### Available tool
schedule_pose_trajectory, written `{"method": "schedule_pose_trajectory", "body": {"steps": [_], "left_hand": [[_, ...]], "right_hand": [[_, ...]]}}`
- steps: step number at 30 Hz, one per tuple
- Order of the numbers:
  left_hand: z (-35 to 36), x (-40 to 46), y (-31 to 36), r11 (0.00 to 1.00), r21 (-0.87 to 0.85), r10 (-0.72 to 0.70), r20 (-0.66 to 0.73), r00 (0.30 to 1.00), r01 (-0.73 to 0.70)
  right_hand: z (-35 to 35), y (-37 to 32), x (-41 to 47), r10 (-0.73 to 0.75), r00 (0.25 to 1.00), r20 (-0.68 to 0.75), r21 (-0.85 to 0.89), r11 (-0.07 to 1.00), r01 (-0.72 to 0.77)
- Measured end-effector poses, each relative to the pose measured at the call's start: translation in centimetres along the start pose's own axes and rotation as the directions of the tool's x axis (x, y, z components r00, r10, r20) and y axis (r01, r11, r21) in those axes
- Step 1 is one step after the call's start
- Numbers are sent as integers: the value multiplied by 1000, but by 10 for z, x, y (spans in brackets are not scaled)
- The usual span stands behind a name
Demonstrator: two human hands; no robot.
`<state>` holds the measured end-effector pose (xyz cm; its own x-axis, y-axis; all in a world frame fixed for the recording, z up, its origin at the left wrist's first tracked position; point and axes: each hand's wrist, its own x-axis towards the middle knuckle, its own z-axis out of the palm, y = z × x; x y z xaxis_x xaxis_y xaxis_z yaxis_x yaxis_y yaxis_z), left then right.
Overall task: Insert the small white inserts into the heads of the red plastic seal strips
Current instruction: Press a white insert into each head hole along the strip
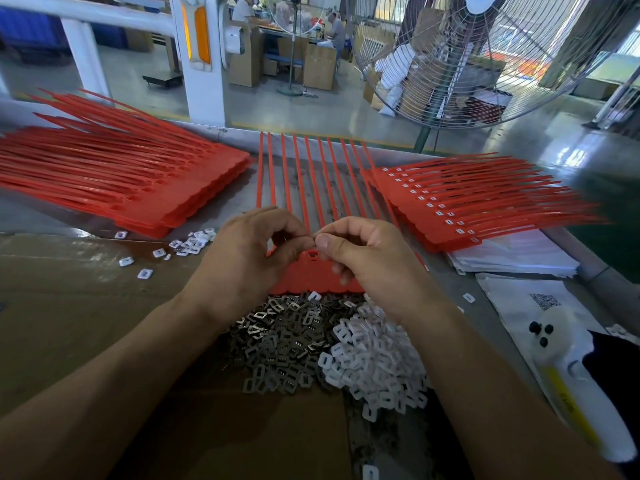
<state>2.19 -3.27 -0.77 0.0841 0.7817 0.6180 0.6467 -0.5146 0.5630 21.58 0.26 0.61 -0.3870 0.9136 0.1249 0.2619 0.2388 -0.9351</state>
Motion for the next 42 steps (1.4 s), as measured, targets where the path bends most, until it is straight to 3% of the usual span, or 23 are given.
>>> {"method": "schedule_pose_trajectory", "body": {"steps": [6, 11, 16, 25, 42], "left_hand": [[1, 0, -2, 998, 21, -52, 10, 999, 52], [-2, -1, -13, 937, 280, -207, -29, 978, 206], [-5, -4, -18, 862, 389, -362, 20, 932, 326], [-3, -4, -15, 850, 417, -381, 62, 923, 323], [-2, -4, -13, 862, 404, -368, 82, 926, 307]], "right_hand": [[-1, 1, 1, 3, 999, -42, -68, 998, -6], [-9, 4, 7, 2, 972, -236, -280, 957, -71], [-13, 9, 11, 29, 974, -223, -426, 896, -124], [-3, 17, 22, 8, 986, -165, -583, 806, -104], [2, 21, 27, -10, 979, -202, -622, 774, -120]]}}
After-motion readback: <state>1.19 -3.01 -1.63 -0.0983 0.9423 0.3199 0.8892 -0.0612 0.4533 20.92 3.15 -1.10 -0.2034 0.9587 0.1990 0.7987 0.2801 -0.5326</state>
